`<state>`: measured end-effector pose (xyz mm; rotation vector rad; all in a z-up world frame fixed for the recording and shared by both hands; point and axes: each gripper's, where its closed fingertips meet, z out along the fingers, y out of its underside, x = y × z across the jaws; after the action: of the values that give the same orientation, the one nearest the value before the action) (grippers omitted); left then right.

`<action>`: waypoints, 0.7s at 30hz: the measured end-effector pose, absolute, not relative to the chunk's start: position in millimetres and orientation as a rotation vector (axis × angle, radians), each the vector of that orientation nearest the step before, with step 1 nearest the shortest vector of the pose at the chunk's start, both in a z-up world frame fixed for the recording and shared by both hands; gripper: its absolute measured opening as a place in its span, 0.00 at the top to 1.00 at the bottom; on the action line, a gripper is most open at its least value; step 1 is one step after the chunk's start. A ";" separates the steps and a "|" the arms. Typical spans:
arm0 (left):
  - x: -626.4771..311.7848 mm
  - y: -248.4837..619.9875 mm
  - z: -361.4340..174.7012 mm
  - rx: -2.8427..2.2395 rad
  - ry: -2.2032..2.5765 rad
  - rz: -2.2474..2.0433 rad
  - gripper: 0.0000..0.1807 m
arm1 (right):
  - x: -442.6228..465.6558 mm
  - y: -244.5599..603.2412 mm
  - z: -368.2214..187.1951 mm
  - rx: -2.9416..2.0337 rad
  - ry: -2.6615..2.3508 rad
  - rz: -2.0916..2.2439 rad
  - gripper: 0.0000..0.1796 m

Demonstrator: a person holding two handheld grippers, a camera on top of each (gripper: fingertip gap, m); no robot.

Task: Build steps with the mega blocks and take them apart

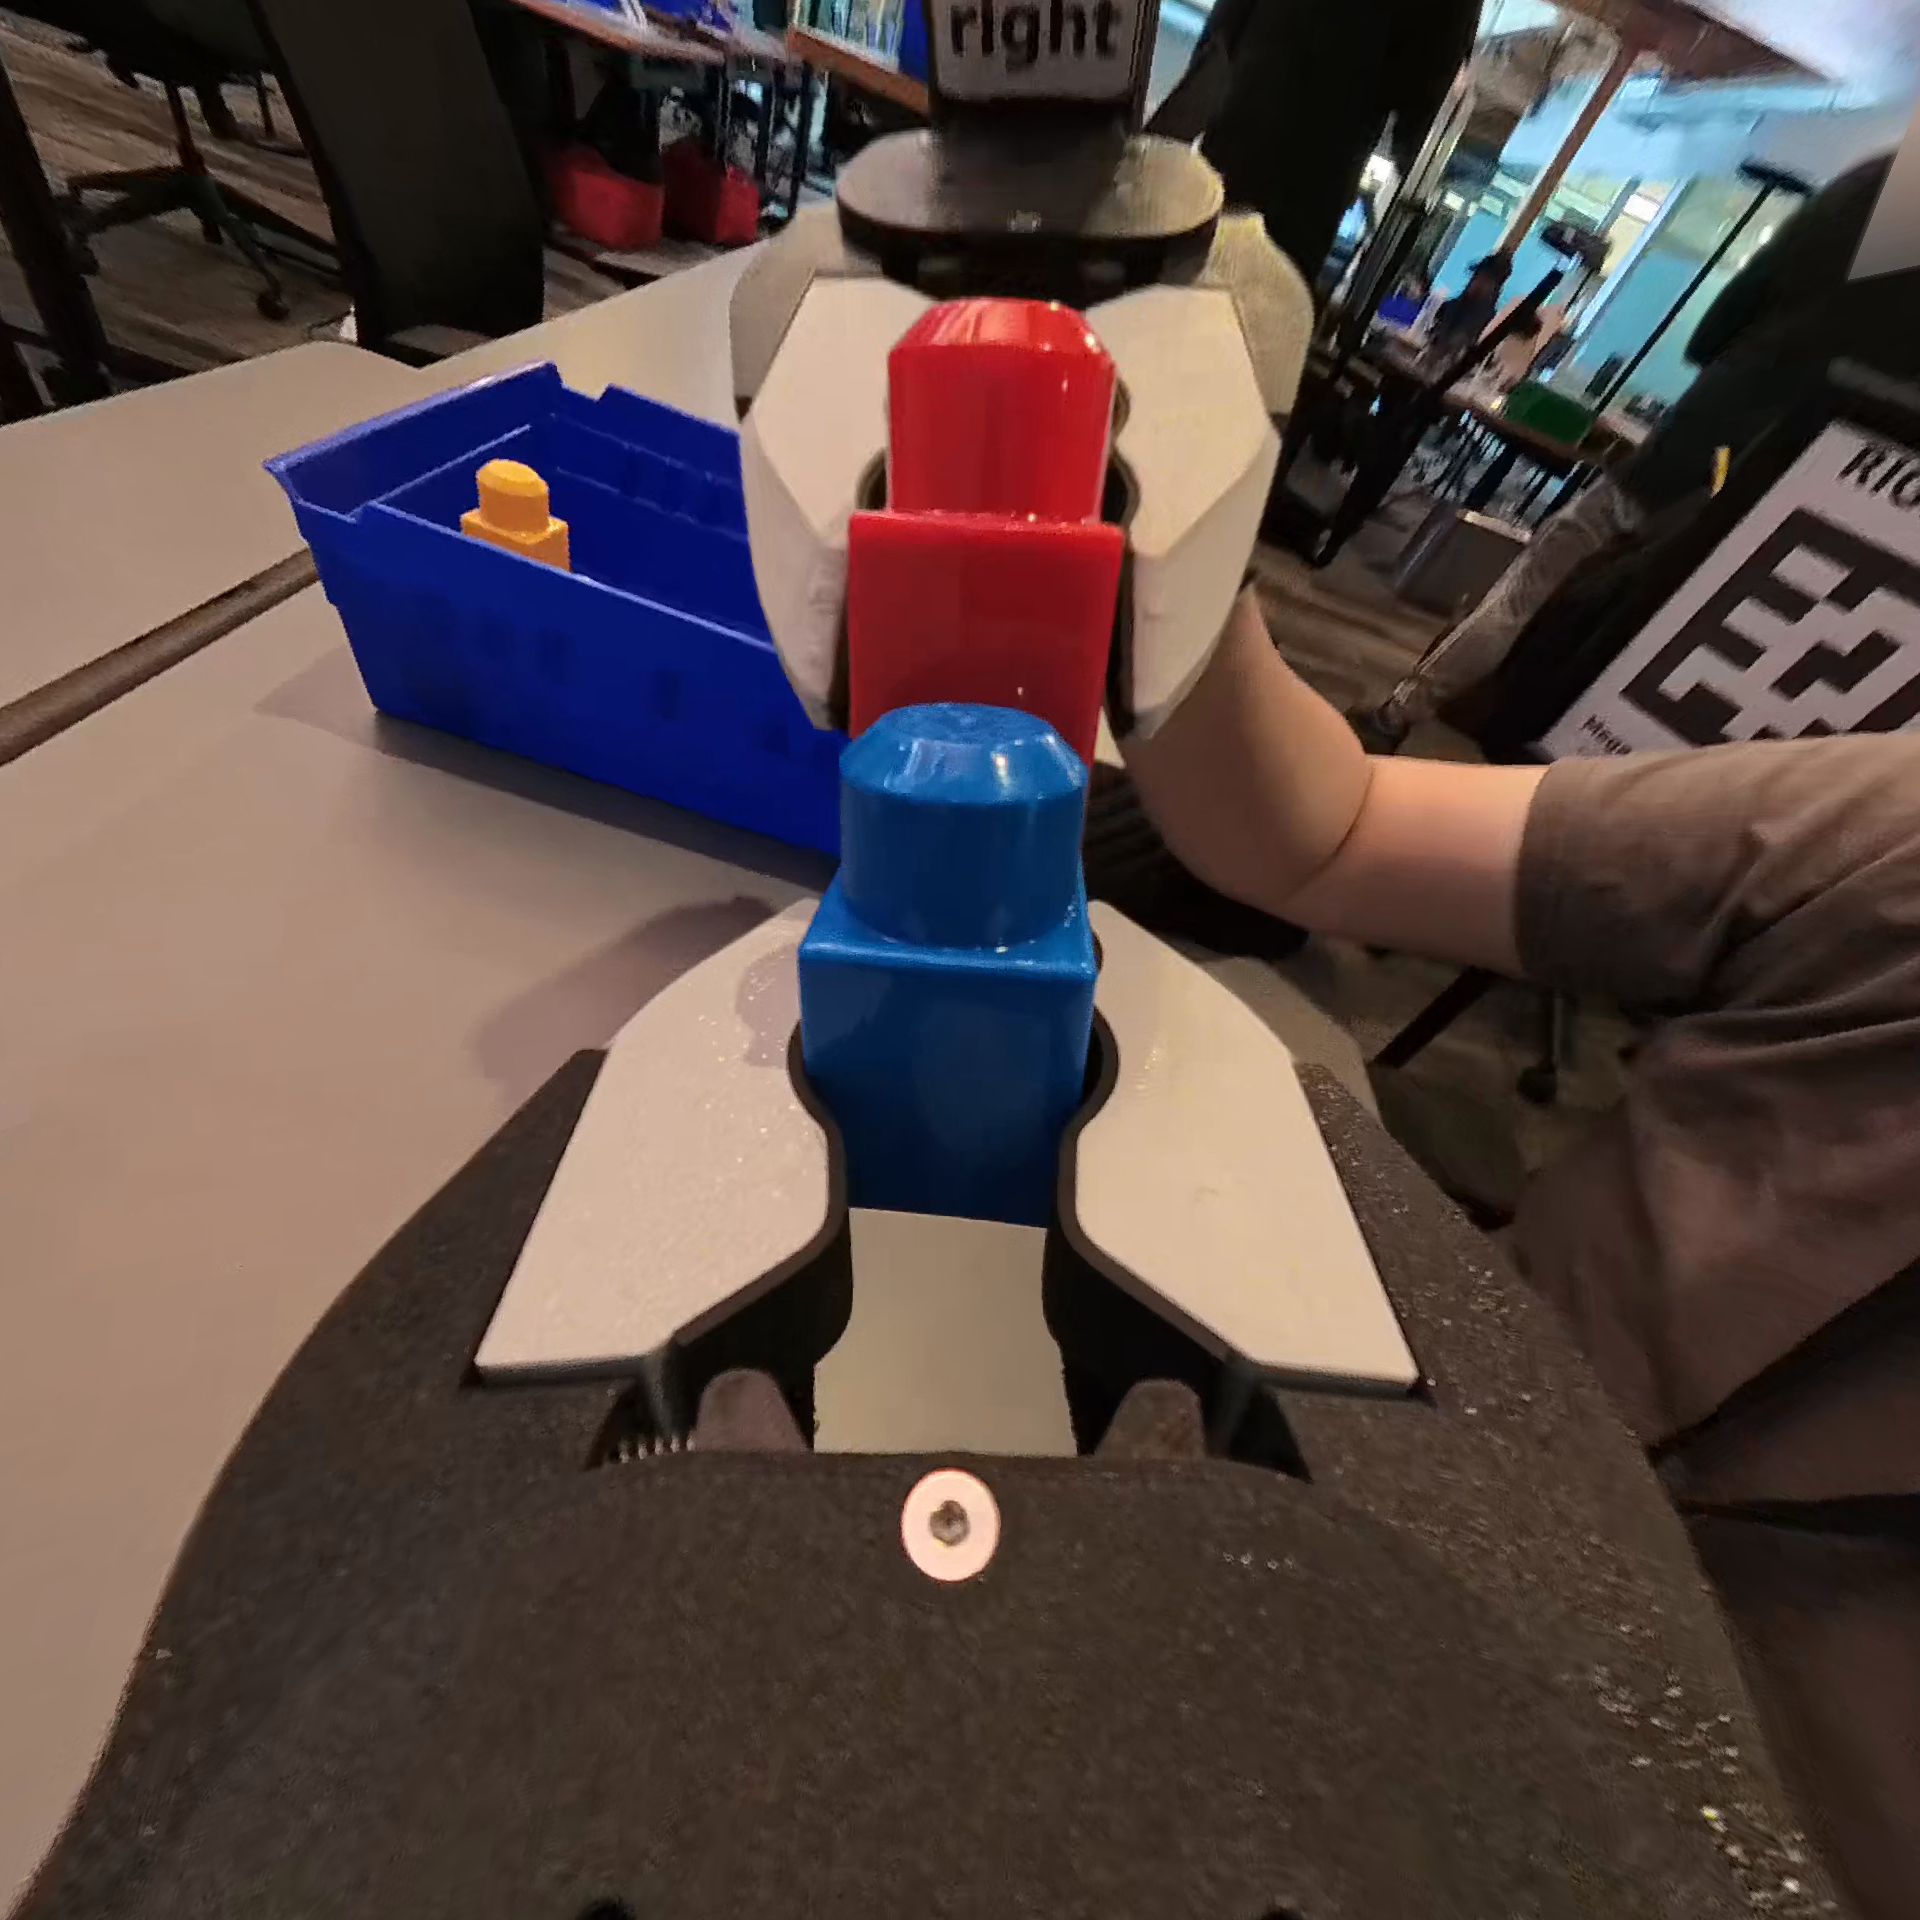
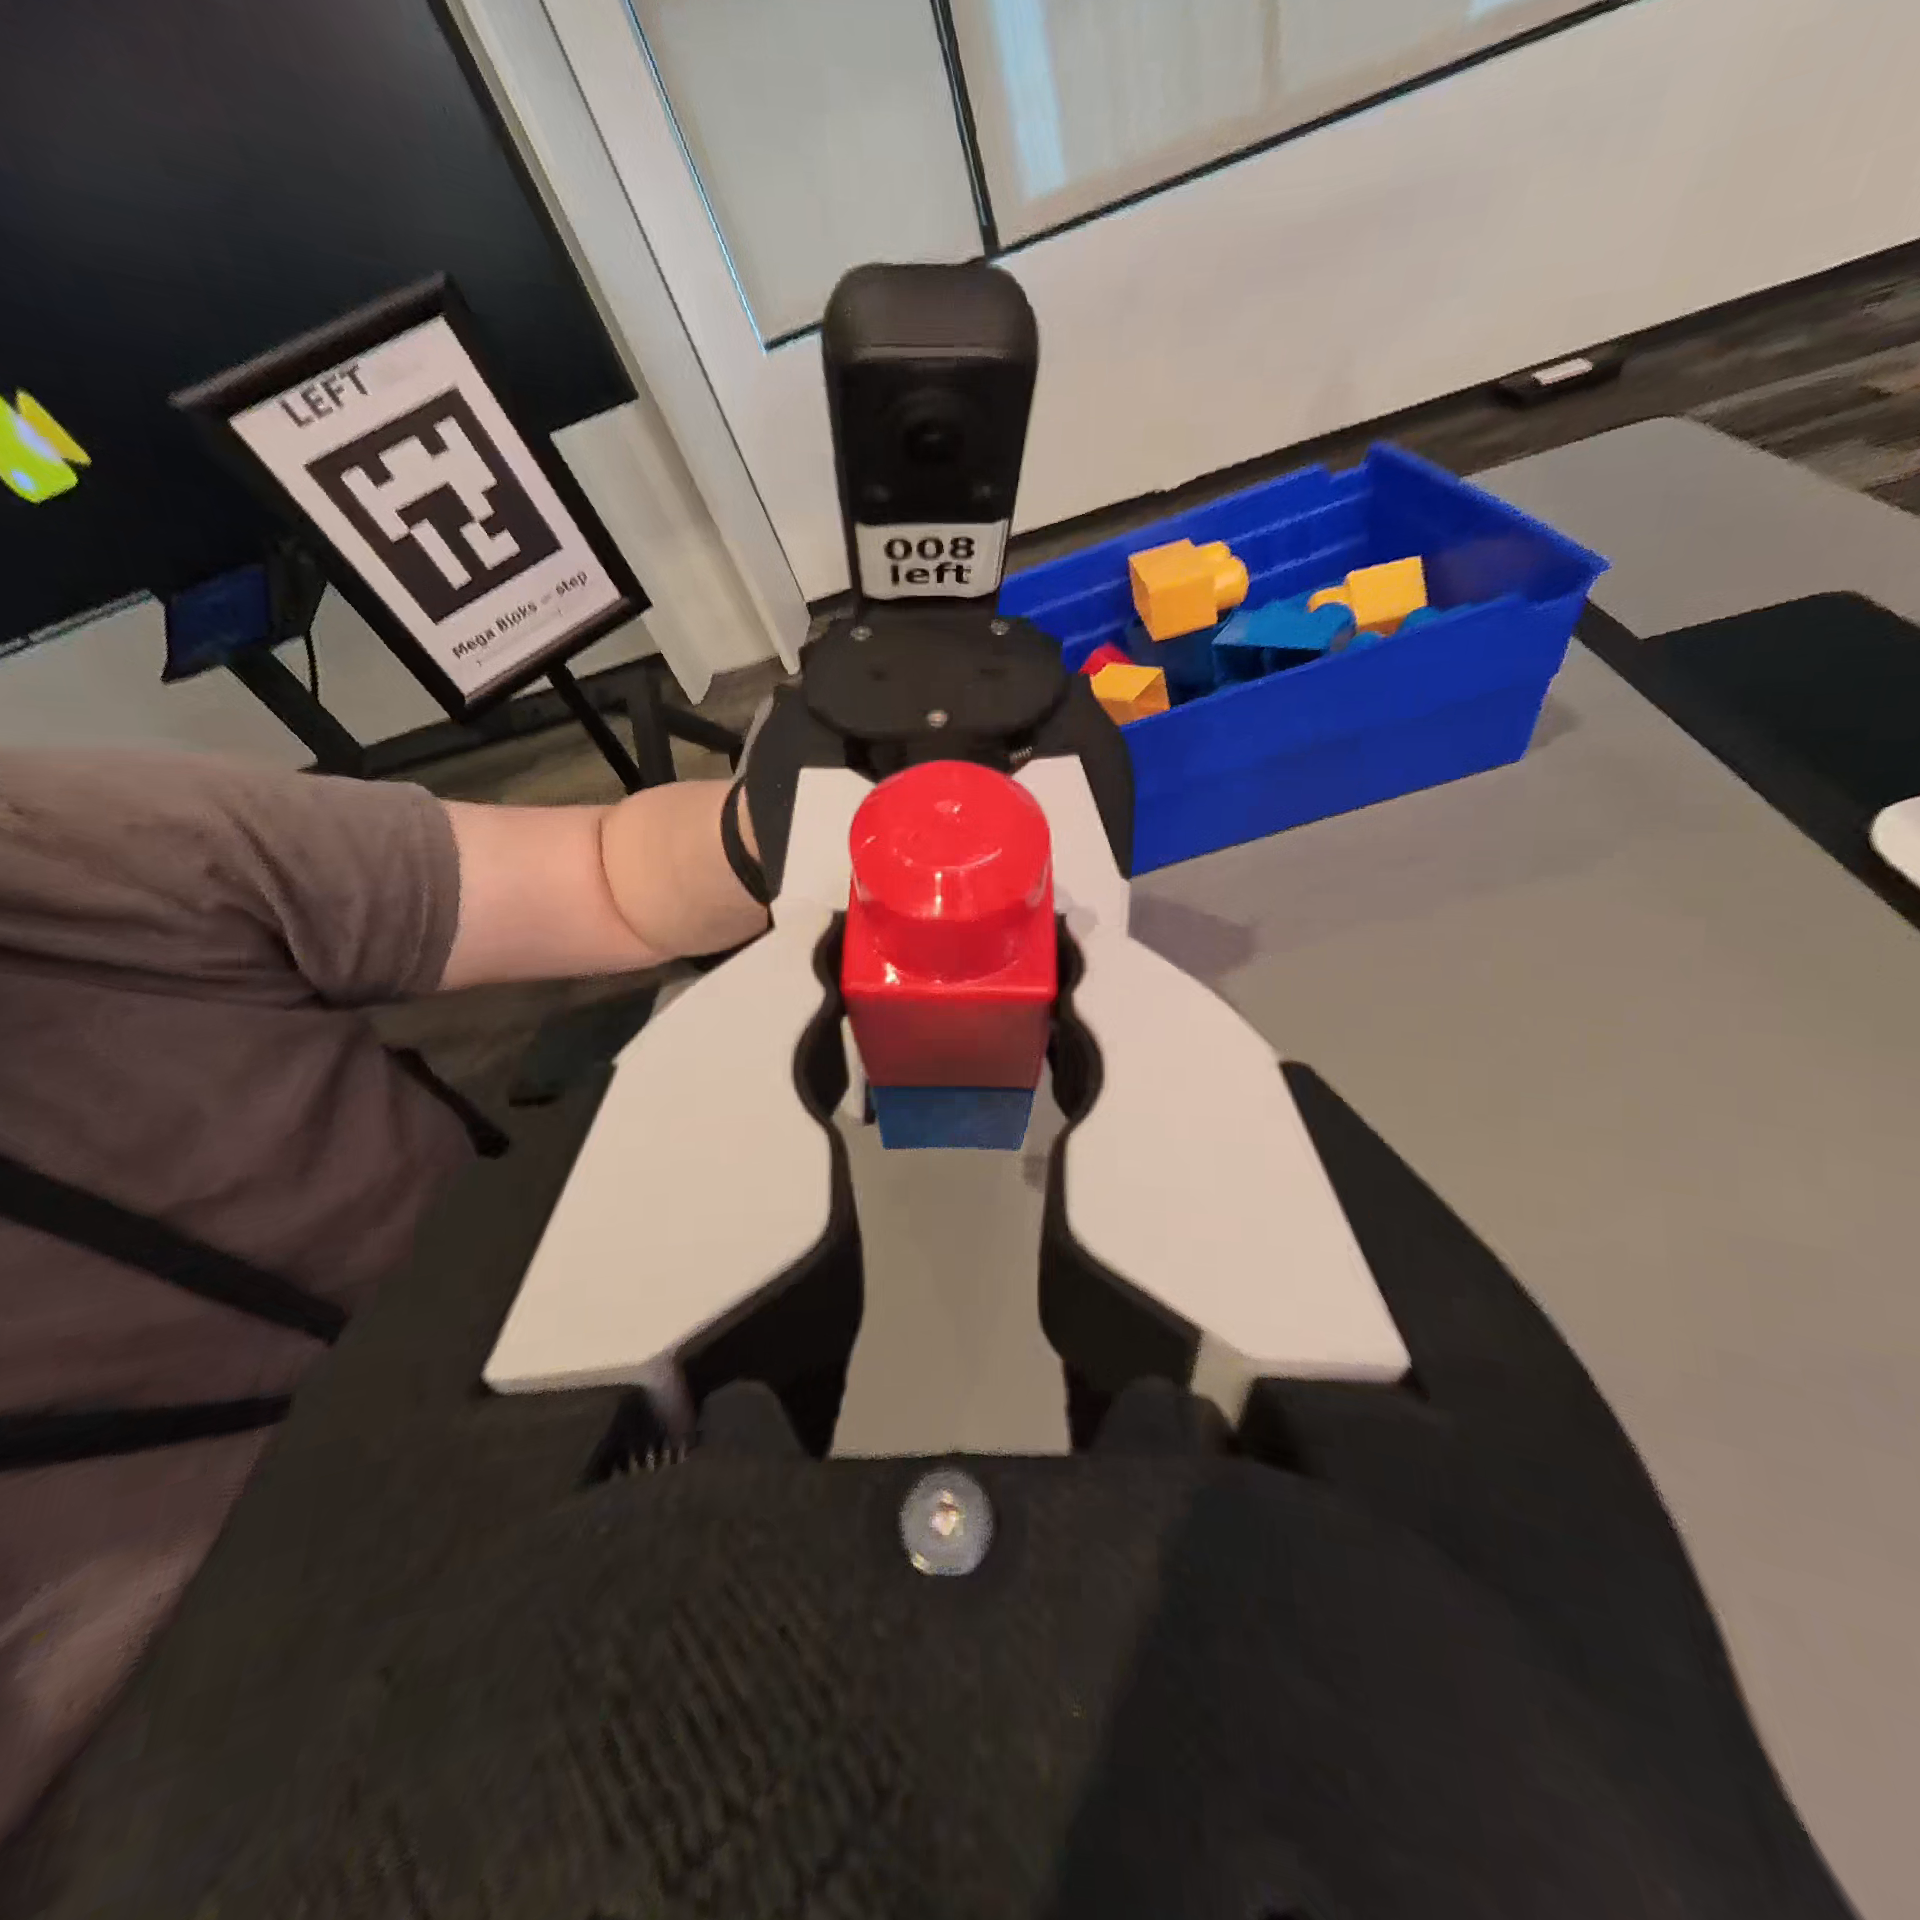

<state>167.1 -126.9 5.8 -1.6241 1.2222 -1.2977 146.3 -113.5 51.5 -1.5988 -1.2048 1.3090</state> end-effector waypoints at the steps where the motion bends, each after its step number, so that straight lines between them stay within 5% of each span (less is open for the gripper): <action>1: 166.7 -128.1 3.9 -1.629 1.245 -1.286 0.77 | 146.9 -115.0 48.6 -1.616 -1.232 1.286 0.79; 3: 167.8 -129.5 5.6 -1.612 1.252 -1.275 0.77 | 147.9 -117.9 48.6 -1.623 -1.264 1.242 0.79; 6: 168.8 -128.1 5.3 -1.623 1.266 -1.210 0.60 | 167.2 -114.2 56.2 -1.627 -1.311 1.077 0.79; 12: 167.0 -130.5 -0.9 -1.644 1.320 -1.166 0.63 | 326.5 -69.8 85.9 -1.650 -1.153 0.496 0.79; 21: 176.4 -144.6 -19.6 -1.688 1.434 -1.145 0.64 | 476.2 23.4 -37.4 -2.197 -0.766 0.106 0.79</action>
<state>176.4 -144.6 -19.6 -1.6877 1.4336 -1.1447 476.2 23.4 -37.4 -2.1970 -0.7656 0.1056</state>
